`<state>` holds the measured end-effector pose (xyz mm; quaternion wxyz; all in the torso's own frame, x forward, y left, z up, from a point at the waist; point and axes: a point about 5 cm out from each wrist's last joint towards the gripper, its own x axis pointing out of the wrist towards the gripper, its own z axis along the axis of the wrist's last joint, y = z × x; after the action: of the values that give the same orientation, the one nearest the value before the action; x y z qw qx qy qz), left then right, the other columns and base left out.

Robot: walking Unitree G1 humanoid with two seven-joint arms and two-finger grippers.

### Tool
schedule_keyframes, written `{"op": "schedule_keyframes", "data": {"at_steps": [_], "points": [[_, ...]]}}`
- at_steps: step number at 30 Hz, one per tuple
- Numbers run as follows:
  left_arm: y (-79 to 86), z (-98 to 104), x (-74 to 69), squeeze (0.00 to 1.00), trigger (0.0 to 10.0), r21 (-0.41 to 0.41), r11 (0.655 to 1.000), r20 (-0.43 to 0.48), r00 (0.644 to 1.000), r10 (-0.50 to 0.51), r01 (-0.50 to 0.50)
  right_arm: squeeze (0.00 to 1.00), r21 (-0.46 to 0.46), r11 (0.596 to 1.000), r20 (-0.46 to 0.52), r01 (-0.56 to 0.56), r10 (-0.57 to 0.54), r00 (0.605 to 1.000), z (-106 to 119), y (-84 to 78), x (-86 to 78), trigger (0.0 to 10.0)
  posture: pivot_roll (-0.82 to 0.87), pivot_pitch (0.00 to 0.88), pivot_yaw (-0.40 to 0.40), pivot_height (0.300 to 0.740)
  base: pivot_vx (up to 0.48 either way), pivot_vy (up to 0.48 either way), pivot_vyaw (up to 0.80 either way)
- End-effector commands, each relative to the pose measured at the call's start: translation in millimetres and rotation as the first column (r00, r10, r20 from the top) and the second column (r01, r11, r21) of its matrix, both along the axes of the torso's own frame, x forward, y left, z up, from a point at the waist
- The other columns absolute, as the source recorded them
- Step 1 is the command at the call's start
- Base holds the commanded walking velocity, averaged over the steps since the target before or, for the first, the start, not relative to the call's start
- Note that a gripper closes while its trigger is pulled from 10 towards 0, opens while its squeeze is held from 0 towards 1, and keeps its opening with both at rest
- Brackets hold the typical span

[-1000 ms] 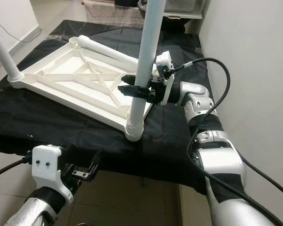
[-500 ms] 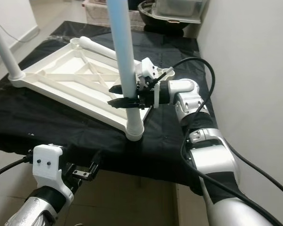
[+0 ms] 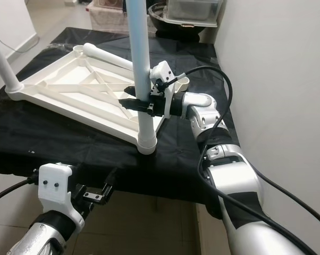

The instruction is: Building children table

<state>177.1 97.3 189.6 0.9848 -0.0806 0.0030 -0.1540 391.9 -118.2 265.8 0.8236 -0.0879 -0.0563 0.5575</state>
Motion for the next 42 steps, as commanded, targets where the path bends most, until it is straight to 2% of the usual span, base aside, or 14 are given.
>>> {"op": "schedule_keyframes", "data": {"at_steps": [1, 12, 20, 22, 23, 24, 26, 27, 30, 32, 33, 34, 38, 42], "points": [[0.2, -2, 0.5, 0.0, 10.0, 0.014, 1.0, -0.008, 1.0, 0.004, -0.004, 0.0, 0.001, 0.997, -0.118, 0.078, -0.077, 0.99, -28, -11.6, 1.4, 10.0, 0.18, 0.188, -0.07, 0.74, 0.0, 0.0, 0.0], [0.4, -2, 1.4, 0.0, 10.0, 0.019, 1.0, -0.004, 1.0, 0.006, -0.006, 0.0, -0.001, 0.926, -0.117, 0.377, -0.374, 0.92, -30, -19.8, 14.7, 10.0, 0.18, 0.186, -0.07, 0.74, 0.0, 0.0, 0.0], [2.0, 0, 3.7, 0.0, 10.0, 0.025, 1.0, 0.006, 1.0, 0.007, -0.007, 0.0, 0.061, 0.726, -0.13, 0.685, -0.674, 0.727, -34, -40.9, 21.9, 10.0, 0.18, 0.183, -0.065, 0.74, 0.0, 0.0, 0.0], [2.5, 0, 5.0, 0.0, 10.0, 0.026, 1.0, 0.009, 1.0, 0.007, -0.007, 0.0, 0.047, 0.621, -0.188, 0.782, -0.763, 0.618, -42, -47.8, 23.3, 10.0, 0.18, 0.179, -0.065, 0.74, 0.0, 0.0, 0.0], [2.5, 0, 5.0, 0.0, 10.0, 0.026, 1.0, 0.009, 1.0, 0.007, -0.007, 0.0, 0.047, 0.621, -0.188, 0.782, -0.763, 0.618, -42, -47.8, 23.3, 10.0, 0.18, 0.179, -0.065, 0.74, 0.0, 0.0, 0.0], [2.9, -1, 6.7, 0.0, 10.0, 0.028, 1.0, 0.012, 1.0, 0.008, -0.008, 0.0, 0.02, 0.447, -0.196, 0.894, -0.875, 0.442, -50, -60.4, 23.1, 10.0, 0.17, 0.174, -0.063, 0.74, 0.0, 0.0, 0.0], [3.0, -1, 7.0, 0.0, 10.0, 0.028, 1.0, 0.012, 1.0, 0.008, -0.008, 0.0, 0.015, 0.4, -0.189, 0.917, -0.899, 0.395, -52, -63.2, 22.8, 10.0, 0.17, 0.174, -0.063, 0.74, 0.0, 0.0, 0.0], [2.6, 0, 7.6, 0.0, 10.0, 0.029, 1.0, 0.015, 1.0, 0.007, -0.007, 0.0, 0.024, 0.259, -0.187, 0.966, -0.948, 0.258, -53, -72.0, 21.1, 10.0, 0.18, 0.168, -0.062, 0.74, 0.0, 0.0, 0.0], [2.1, 0, 8.8, 0.0, 10.0, 0.029, 1.0, 0.019, 1.0, 0.006, -0.006, 0.0, 0.045, -0.009, -0.209, 0.999, -0.978, 0.001, -56, -84.5, 14.7, 10.0, 0.18, 0.162, -0.061, 0.74, 0.0, 0.0, 0.0], [2.1, 0, 9.0, 0.0, 10.0, 0.029, 1.0, 0.02, 1.0, 0.006, -0.006, 0.0, 0.046, -0.031, -0.214, 0.998, -0.977, -0.02, -57, -84.9, 14.0, 10.0, 0.18, 0.162, -0.061, 0.74, 0.0, 0.0, 0.0], [1.6, 0, 10.2, 0.0, 10.0, 0.028, 1.0, 0.023, 1.0, 0.004, -0.005, 0.0, 0.054, -0.135, -0.223, 0.989, -0.967, -0.12, -59, -83.1, 10.1, 10.0, 0.18, 0.149, -0.06, 0.74, 0.0, 0.0, 0.0], [1.6, 0, 10.2, 0.0, 10.0, 0.028, 1.0, 0.023, 1.0, 0.004, -0.005, 0.0, 0.054, -0.135, -0.223, 0.989, -0.967, -0.12, -59, -83.1, 10.1, 10.0, 0.18, 0.149, -0.06, 0.74, 0.0, 0.0, 0.0], [0.3, 0, 14.0, 0.0, 10.0, 0.029, 1.0, 0.033, 0.999, -0.004, 0.003, 0.0, -0.005, -0.426, -0.224, 0.905, -0.881, -0.416, -71, -61.3, -8.2, 10.0, 0.19, 0.135, -0.054, 0.74, 0.0, 0.0, 0.0], [0.7, 0, 16.8, 0.0, 10.0, 0.035, 0.999, 0.04, 0.999, -0.01, 0.009, 0.0, -0.027, -0.49, -0.264, 0.871, -0.837, -0.479, -75, -40.5, -16.9, 10.0, 0.19, 0.123, -0.053, 0.74, 0.0, 0.0, 0.0]]}}
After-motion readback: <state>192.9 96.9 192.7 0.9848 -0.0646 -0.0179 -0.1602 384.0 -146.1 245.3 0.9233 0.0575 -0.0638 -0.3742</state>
